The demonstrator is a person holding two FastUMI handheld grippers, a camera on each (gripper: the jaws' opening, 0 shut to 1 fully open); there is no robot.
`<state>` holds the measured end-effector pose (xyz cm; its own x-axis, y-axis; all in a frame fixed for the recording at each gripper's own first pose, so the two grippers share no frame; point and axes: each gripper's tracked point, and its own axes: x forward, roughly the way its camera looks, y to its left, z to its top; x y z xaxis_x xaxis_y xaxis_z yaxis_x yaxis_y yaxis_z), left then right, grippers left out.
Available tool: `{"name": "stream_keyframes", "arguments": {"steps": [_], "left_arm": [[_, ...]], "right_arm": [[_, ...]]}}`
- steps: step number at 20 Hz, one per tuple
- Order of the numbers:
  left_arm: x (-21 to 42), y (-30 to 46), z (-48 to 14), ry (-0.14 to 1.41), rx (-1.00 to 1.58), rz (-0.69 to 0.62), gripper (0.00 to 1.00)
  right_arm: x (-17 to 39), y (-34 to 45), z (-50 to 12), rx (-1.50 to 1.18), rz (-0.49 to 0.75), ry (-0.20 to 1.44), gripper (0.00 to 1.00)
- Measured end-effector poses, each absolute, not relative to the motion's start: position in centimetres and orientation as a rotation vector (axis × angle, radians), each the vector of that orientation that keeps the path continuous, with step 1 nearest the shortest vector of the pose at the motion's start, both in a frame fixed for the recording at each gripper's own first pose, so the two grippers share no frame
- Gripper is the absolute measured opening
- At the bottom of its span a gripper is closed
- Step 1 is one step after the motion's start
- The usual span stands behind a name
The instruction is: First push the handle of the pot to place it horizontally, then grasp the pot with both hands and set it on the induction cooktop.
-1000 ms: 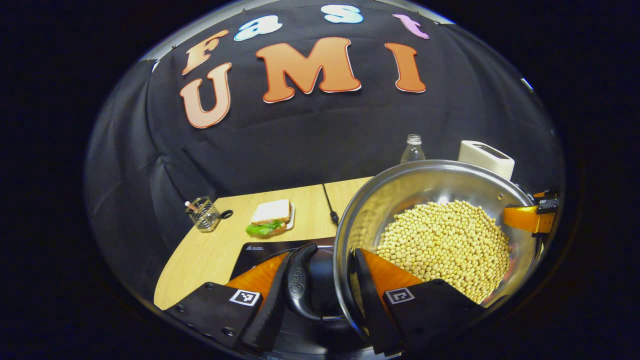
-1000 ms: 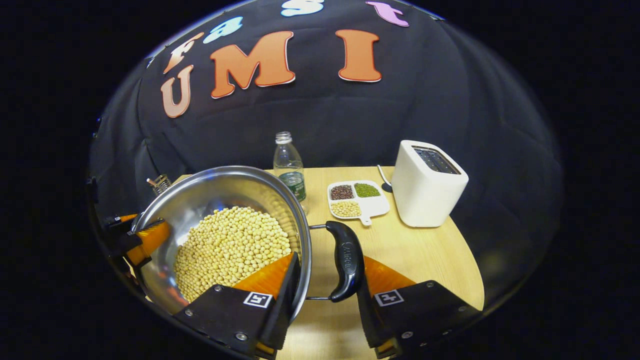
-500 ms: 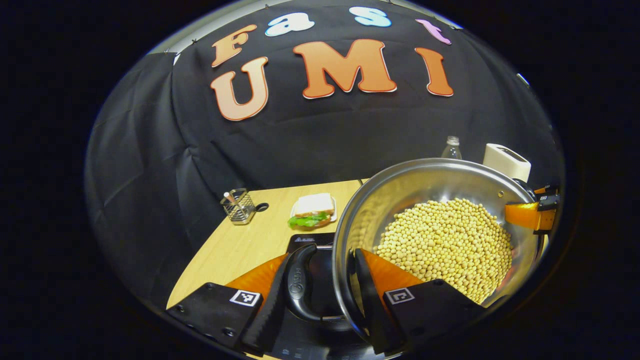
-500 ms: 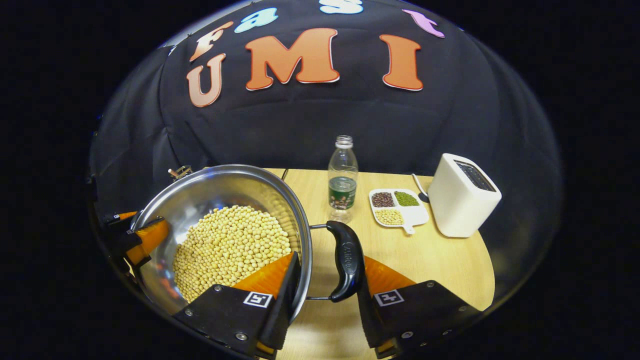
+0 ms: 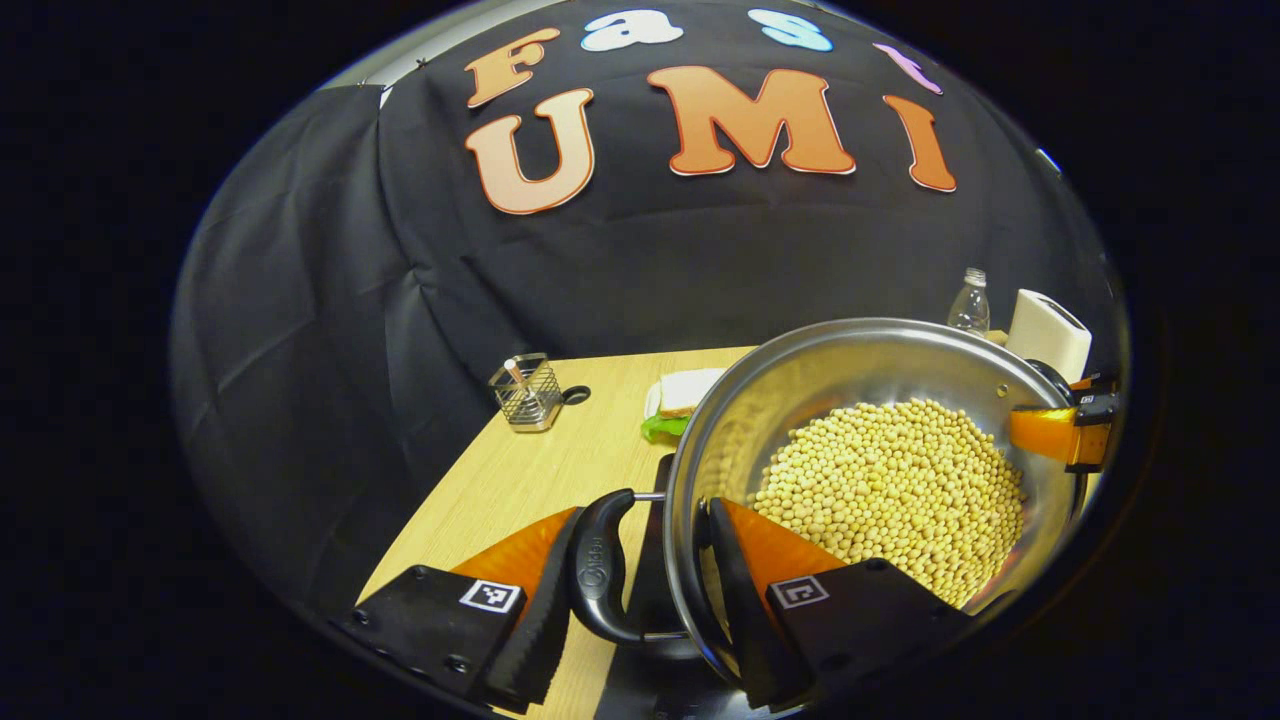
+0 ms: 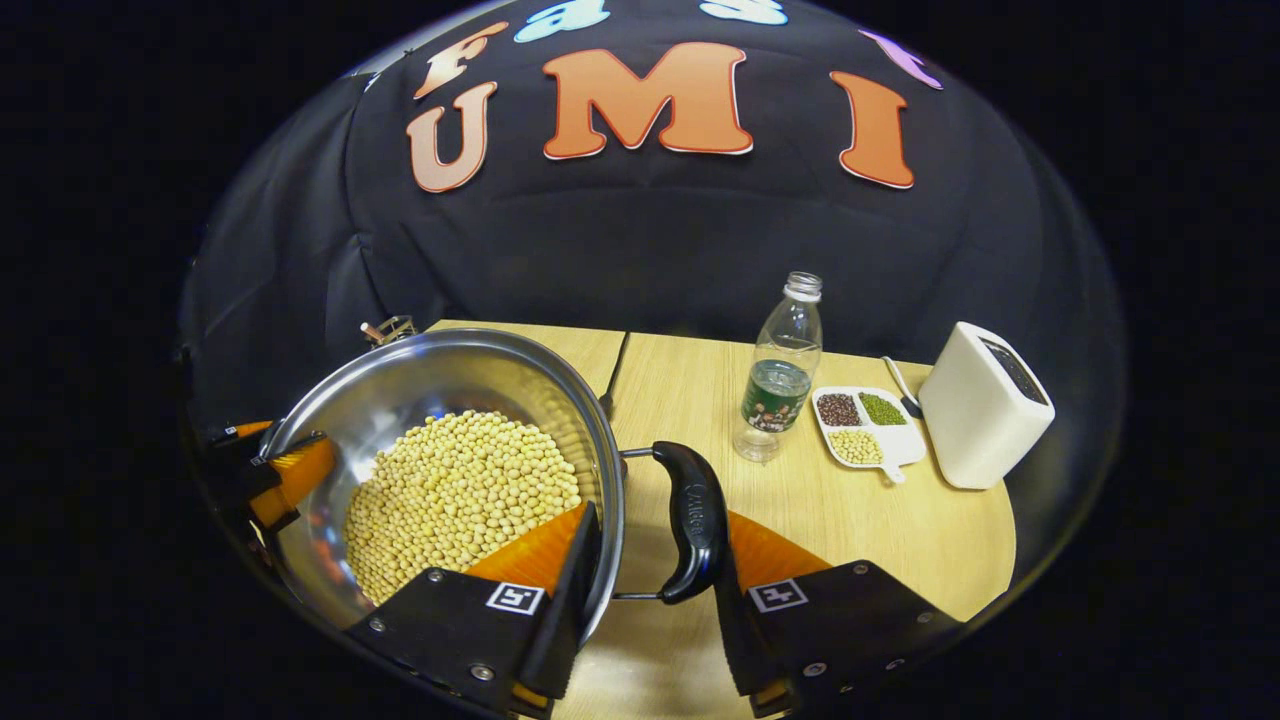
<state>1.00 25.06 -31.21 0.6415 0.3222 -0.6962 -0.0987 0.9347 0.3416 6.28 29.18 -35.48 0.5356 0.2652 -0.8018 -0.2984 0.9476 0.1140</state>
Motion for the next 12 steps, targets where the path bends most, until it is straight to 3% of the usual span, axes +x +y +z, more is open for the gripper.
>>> {"name": "stream_keyframes", "arguments": {"steps": [2,6,10,11,12], "left_arm": [[1.1,26.1,-31.4,0.846,0.277,0.249,0.80],[1.3,26.8,-32.5,0.855,0.272,0.246,0.72],[2.0,27.1,-33.7,0.867,0.269,0.244,0.72],[2.2,27.2,-34.0,0.869,0.267,0.244,0.72],[2.2,27.1,-34.3,0.872,0.264,0.244,0.74]], "right_arm": [[6.2,30.1,-35.8,-0.042,0.339,0.951,0.60],[6.1,30.8,-36.4,-0.051,0.329,0.952,0.60],[6.2,31.1,-37.3,-0.055,0.321,0.964,0.60],[6.2,31.2,-37.6,-0.056,0.320,0.967,0.56],[6.1,31.3,-37.7,-0.056,0.318,0.967,0.60]]}}
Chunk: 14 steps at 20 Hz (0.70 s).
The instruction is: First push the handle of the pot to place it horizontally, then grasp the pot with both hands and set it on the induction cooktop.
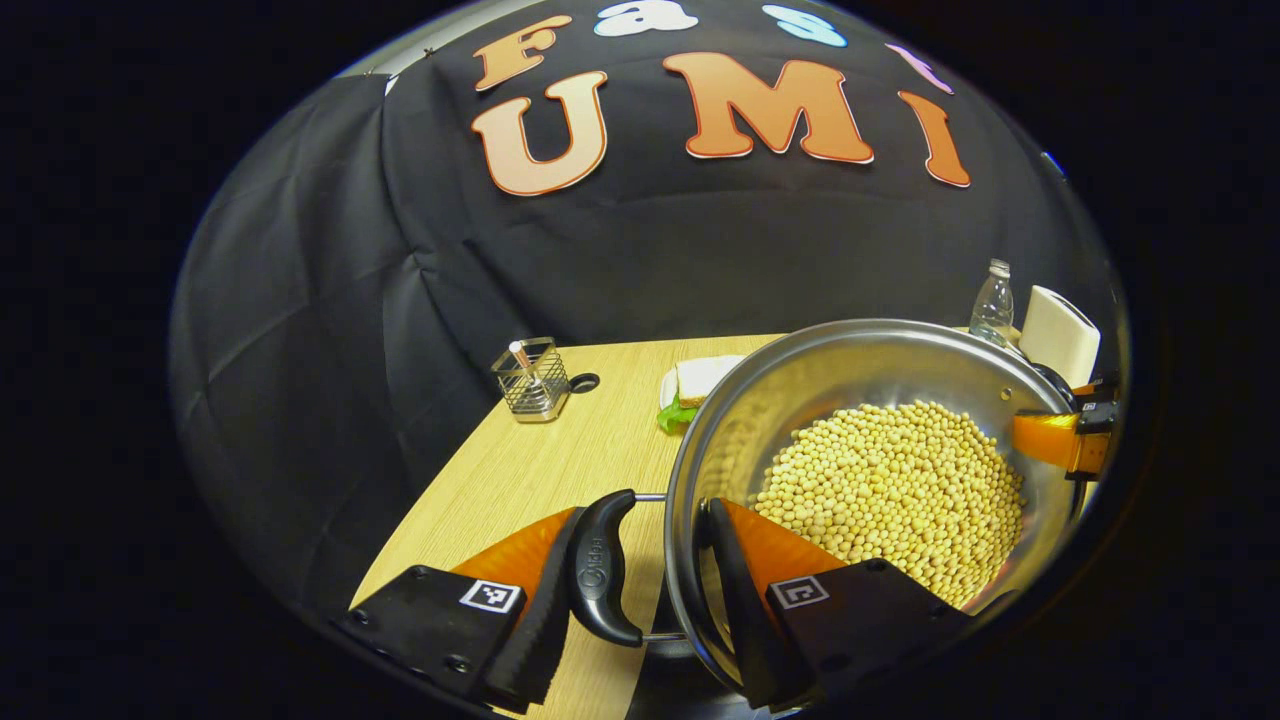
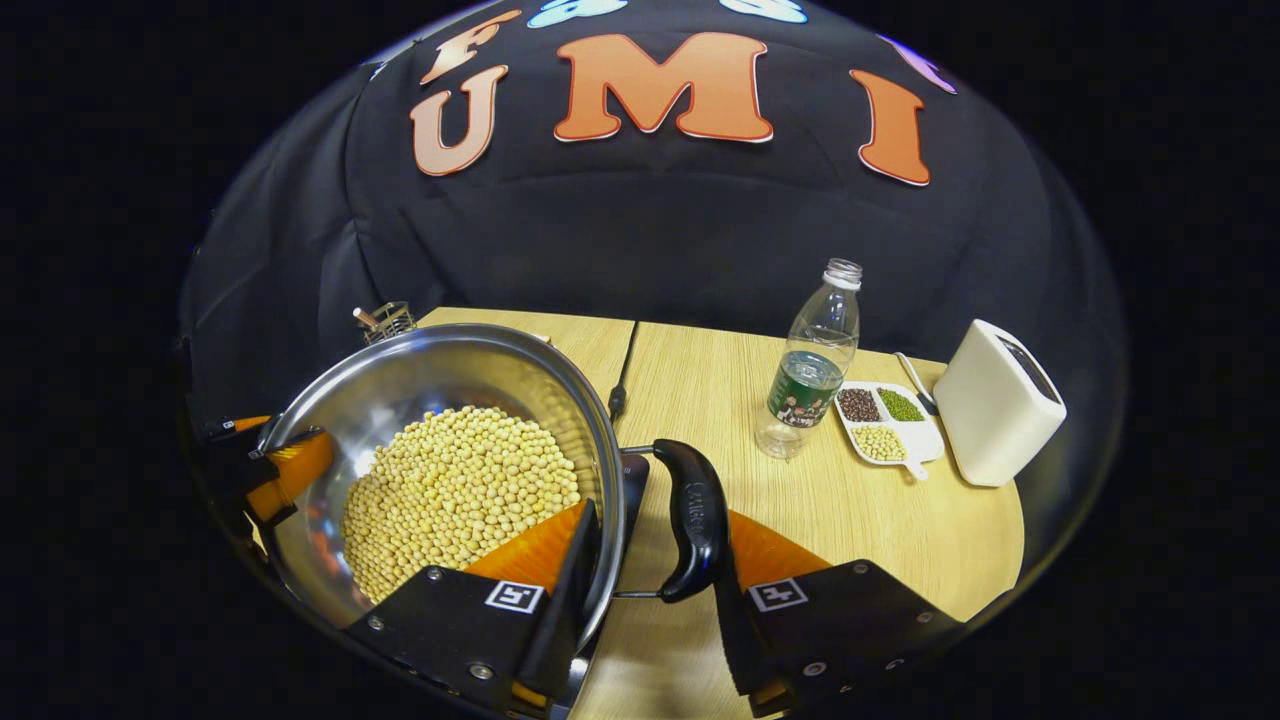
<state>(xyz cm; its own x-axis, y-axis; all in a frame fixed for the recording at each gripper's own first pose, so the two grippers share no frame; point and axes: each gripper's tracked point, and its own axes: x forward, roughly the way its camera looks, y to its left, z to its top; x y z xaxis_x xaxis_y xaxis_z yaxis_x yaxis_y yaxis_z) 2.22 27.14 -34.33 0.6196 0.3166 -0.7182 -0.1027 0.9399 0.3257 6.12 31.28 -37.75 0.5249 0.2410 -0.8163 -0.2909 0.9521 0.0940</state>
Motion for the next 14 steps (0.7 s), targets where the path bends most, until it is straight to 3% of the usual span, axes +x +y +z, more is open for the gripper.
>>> {"name": "stream_keyframes", "arguments": {"steps": [3,4,7,12,14], "left_arm": [[2.0,27.6,-35.2,0.879,0.255,0.249,0.76],[1.9,27.7,-35.5,0.881,0.253,0.252,0.76],[2.0,28.1,-35.7,0.885,0.255,0.257,0.76],[1.8,28.2,-36.8,0.898,0.241,0.263,0.73],[2.1,28.1,-37.0,0.896,0.244,0.264,0.76]], "right_arm": [[6.1,31.6,-38.4,-0.064,0.318,0.970,0.56],[6.1,31.7,-38.6,-0.064,0.316,0.971,0.60],[5.9,32.0,-39.4,-0.057,0.318,0.984,0.56],[6.0,32.2,-40.7,-0.058,0.313,1.000,0.60],[6.0,32.4,-40.8,-0.049,0.312,1.010,0.60]]}}
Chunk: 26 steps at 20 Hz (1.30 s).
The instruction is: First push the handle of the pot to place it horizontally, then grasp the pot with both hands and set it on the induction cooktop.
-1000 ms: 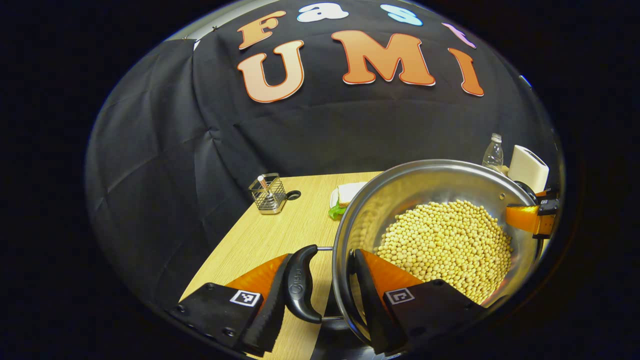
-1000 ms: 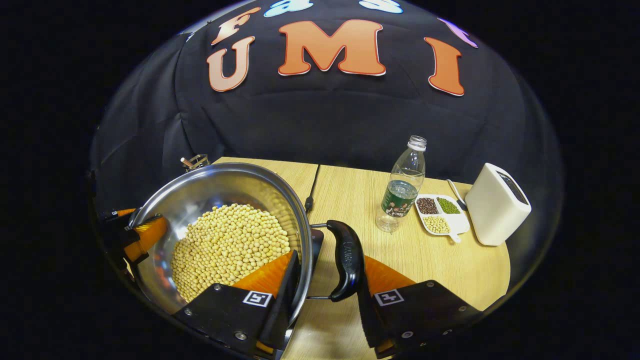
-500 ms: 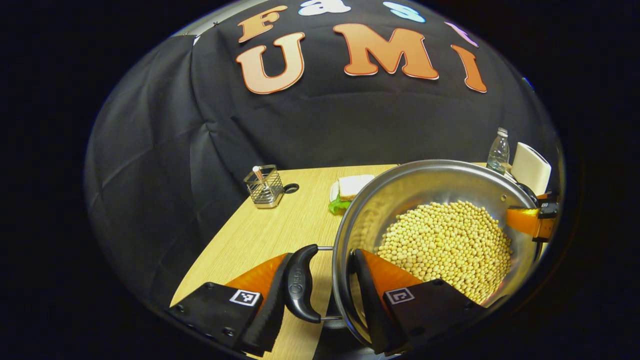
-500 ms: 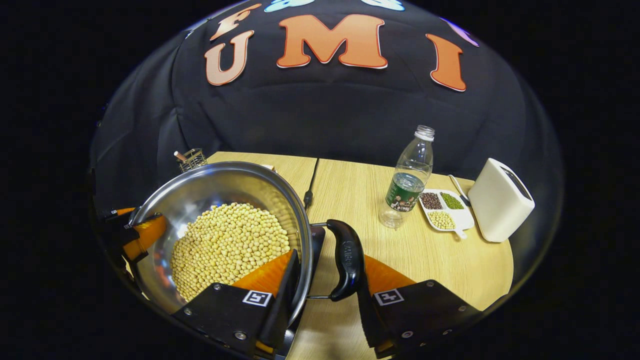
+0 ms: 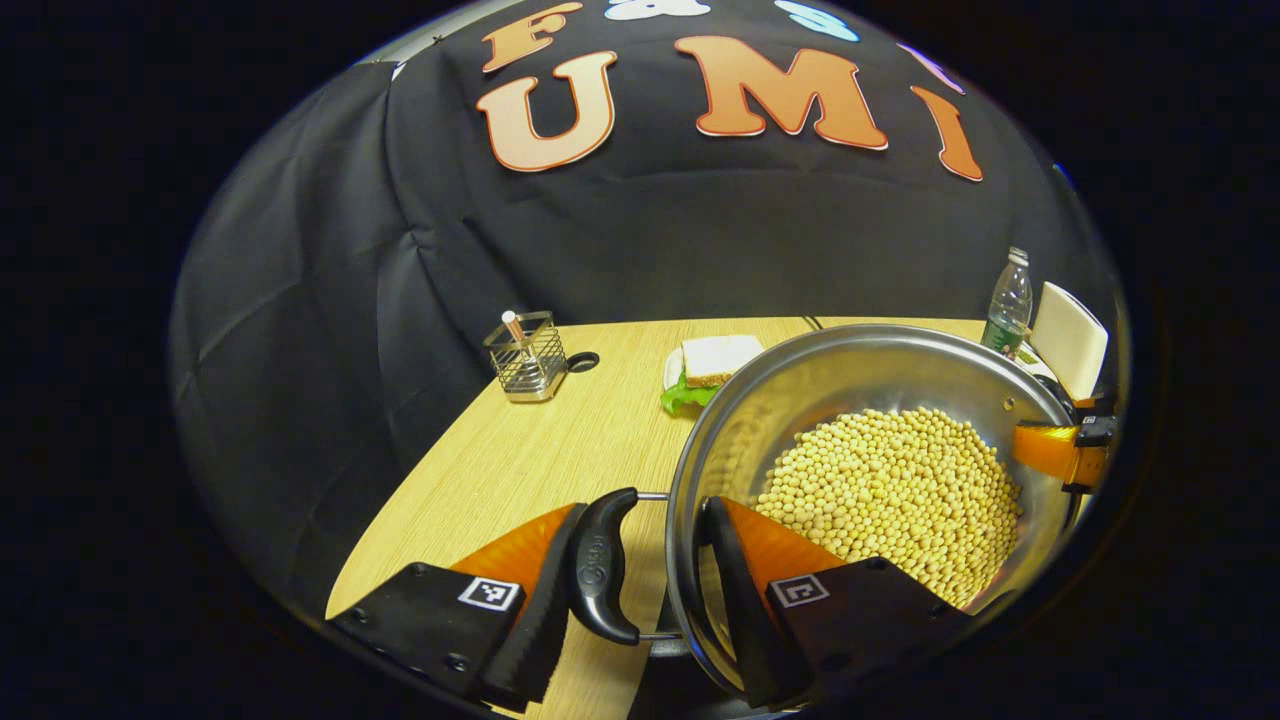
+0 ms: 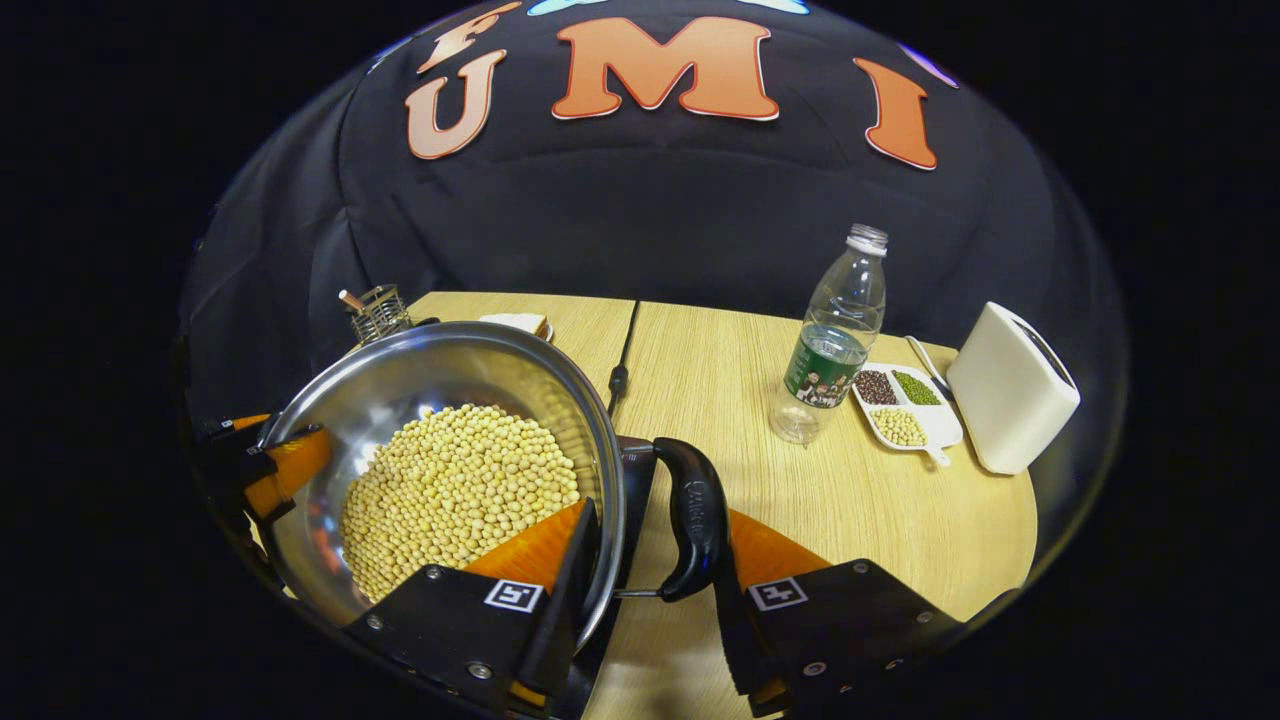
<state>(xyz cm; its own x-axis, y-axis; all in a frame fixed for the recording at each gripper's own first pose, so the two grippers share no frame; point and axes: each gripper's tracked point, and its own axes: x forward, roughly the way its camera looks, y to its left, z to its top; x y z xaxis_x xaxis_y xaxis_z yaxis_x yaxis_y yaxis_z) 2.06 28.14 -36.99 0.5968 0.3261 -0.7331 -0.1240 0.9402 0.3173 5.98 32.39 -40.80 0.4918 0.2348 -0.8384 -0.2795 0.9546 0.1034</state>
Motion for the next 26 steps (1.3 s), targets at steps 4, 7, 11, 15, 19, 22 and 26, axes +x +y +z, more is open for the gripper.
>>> {"name": "stream_keyframes", "arguments": {"steps": [4,7,11,15,19,22,26], "left_arm": [[1.8,28.1,-37.3,0.909,0.243,0.259,0.73],[2.6,28.3,-36.1,0.864,0.266,0.269,0.83],[4.3,28.3,-32.1,0.741,0.328,0.292,0.92],[4.8,26.7,-28.7,0.662,0.316,0.304,0.97],[6.4,23.6,-23.1,0.518,0.296,0.295,1.00],[7.2,20.7,-18.7,0.416,0.239,0.279,1.00],[7.6,16.6,-13.2,0.317,0.174,0.228,1.00]], "right_arm": [[5.7,32.2,-41.3,-0.039,0.318,1.033,0.61],[6.2,31.8,-40.9,-0.070,0.322,0.996,0.69],[6.8,30.6,-37.5,-0.164,0.328,0.879,0.80],[7.4,27.4,-33.4,-0.159,0.305,0.781,0.88],[8.3,23.4,-27.2,-0.132,0.269,0.632,0.90],[8.7,19.8,-21.6,-0.131,0.243,0.492,0.92],[7.3,16.2,-15.4,-0.111,0.250,0.365,0.93]]}}
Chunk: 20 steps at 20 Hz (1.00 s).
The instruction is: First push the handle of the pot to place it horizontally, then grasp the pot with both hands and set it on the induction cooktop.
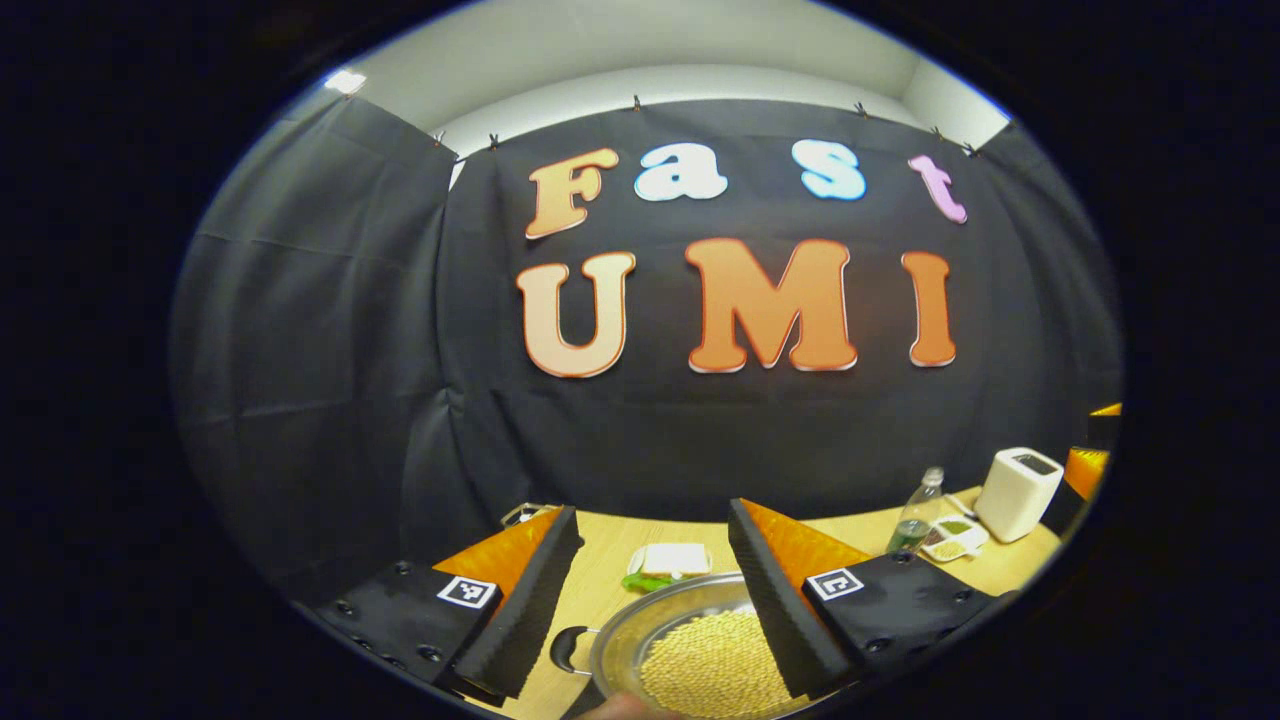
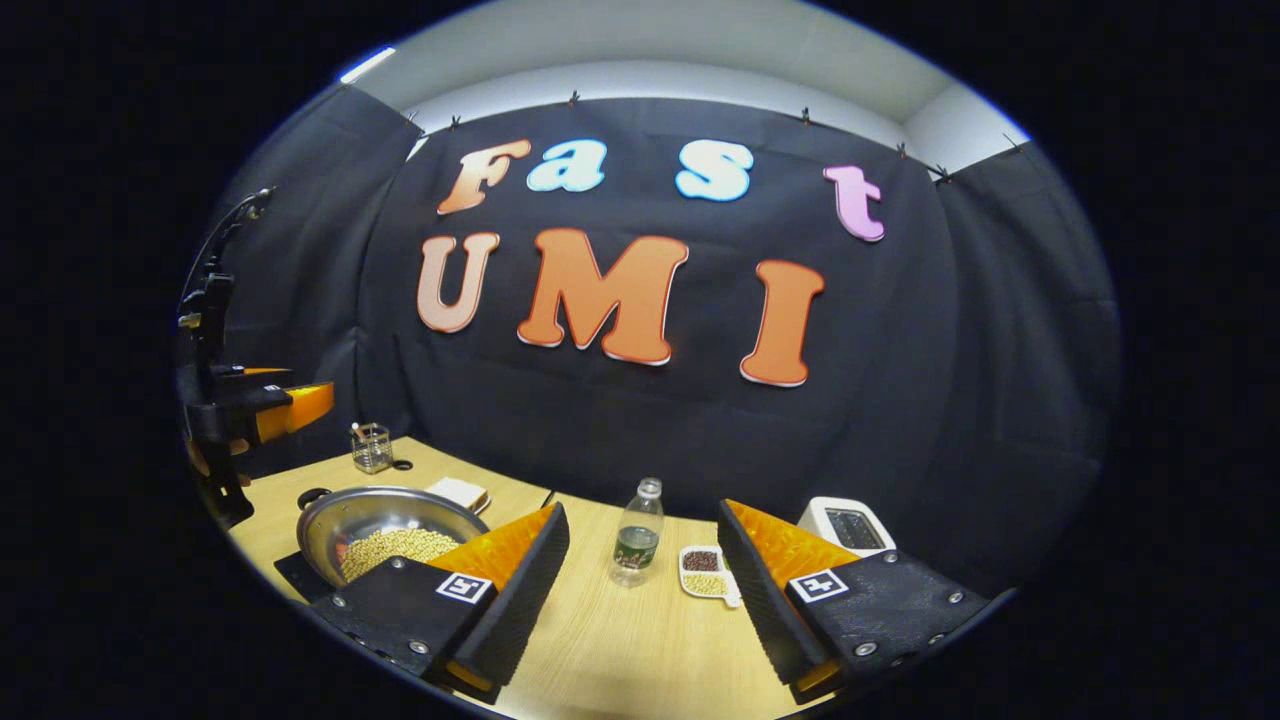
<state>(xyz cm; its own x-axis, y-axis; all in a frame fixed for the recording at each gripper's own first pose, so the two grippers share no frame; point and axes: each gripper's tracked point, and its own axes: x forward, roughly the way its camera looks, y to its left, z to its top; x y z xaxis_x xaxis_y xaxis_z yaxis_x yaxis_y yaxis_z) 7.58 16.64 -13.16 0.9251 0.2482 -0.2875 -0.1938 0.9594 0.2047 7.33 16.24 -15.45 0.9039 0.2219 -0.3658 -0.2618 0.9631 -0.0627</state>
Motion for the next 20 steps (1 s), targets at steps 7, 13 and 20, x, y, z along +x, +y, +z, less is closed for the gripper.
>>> {"name": "stream_keyframes", "arguments": {"steps": [7,13,20], "left_arm": [[5.9,10.3,-3.6,0.125,0.096,0.150,1.00],[3.8,5.6,3.9,-0.027,0.073,0.083,1.00],[2.6,4.0,7.5,-0.078,0.079,0.055,1.00]], "right_arm": [[5.7,10.1,-8.4,-0.087,0.222,0.227,0.93],[3.9,8.9,-3.0,-0.016,0.257,0.138,0.92],[3.9,7.1,0.8,-0.034,0.239,0.038,0.94]]}}
